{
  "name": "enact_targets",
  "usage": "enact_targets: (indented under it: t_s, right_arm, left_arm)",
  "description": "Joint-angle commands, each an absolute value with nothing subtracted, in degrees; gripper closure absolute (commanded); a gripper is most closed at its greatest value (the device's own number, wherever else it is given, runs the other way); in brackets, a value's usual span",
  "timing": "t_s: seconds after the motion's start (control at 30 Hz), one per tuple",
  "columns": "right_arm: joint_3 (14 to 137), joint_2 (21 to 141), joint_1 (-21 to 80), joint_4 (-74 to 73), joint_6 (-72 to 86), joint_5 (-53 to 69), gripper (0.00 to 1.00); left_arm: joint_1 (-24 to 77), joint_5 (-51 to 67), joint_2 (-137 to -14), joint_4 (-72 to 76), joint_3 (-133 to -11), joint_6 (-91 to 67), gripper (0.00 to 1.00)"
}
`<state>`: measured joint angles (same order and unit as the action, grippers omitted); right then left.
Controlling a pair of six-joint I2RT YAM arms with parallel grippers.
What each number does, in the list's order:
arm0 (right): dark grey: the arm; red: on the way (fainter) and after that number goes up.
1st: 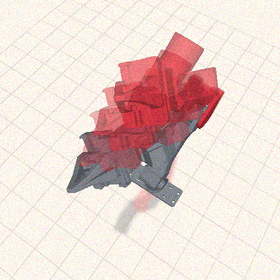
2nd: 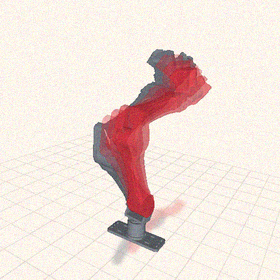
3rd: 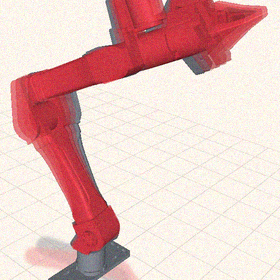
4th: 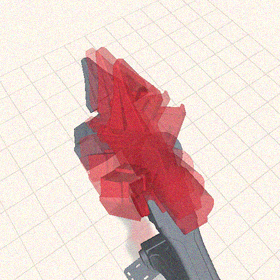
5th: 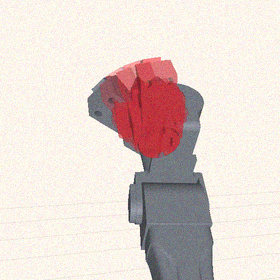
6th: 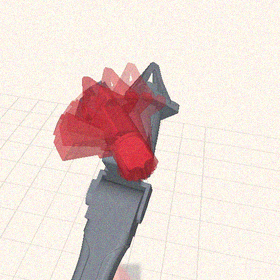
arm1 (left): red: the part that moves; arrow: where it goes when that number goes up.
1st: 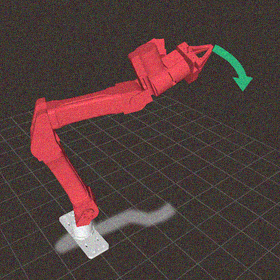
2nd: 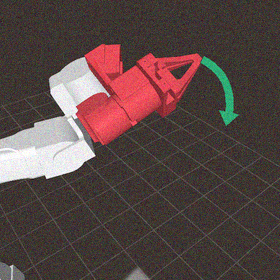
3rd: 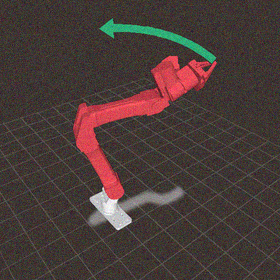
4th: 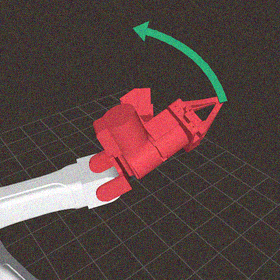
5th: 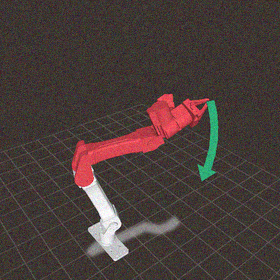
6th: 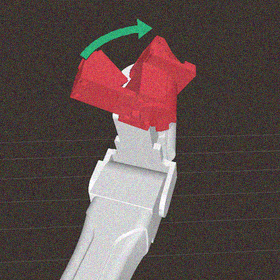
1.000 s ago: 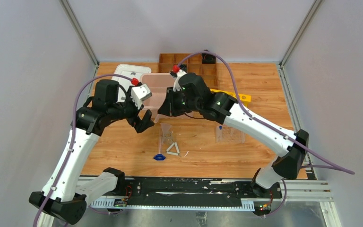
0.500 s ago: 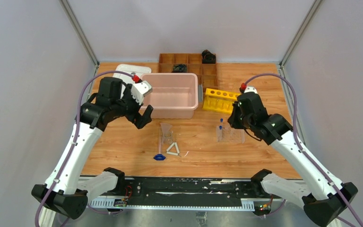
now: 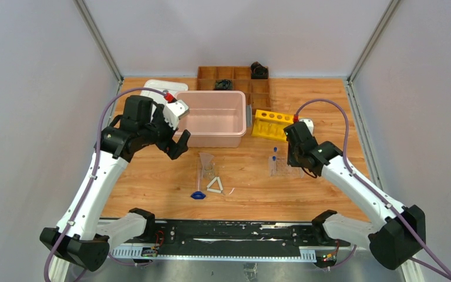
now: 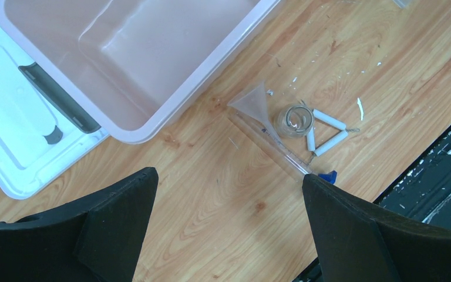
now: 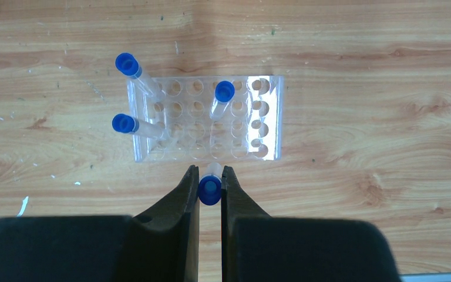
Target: Organize the chemistry lab equipment
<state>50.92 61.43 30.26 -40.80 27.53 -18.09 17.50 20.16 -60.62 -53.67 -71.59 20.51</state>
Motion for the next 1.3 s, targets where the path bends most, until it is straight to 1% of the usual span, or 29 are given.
enact_targets:
  t_s: [0.0,0.23,1.2,1.23,1.27]
  right_arm:
    - [49.47,63.46,29.44,-36.31,27.2,-20.89,1.0]
    - [48.33,65.43,29.44,-32.35,27.16,-20.34,1.0]
    - [45.92,73.23,29.39,-27.68,27.52,-17.75,1.0]
    - [45.96,73.36,29.39,-27.69,27.57,-17.62,0.99]
    - [46.03,73.4,29.44,-27.73,27.45,-17.4,0.95]
  left_arm:
    - [17.84,19.69,-60.63,-52.83,-71.12,19.96,0.0]
    - [17.84,20.34,-60.46,-52.82,-70.76,20.37,0.0]
    - [17.84,19.3,-59.26,-52.78,-70.57,21.05,0.0]
    - [17.84,19.28,-59.33,-52.77,-70.58,21.06,0.0]
    - [17.84,19.25,-59.37,-52.82,-70.71,20.92,0.0]
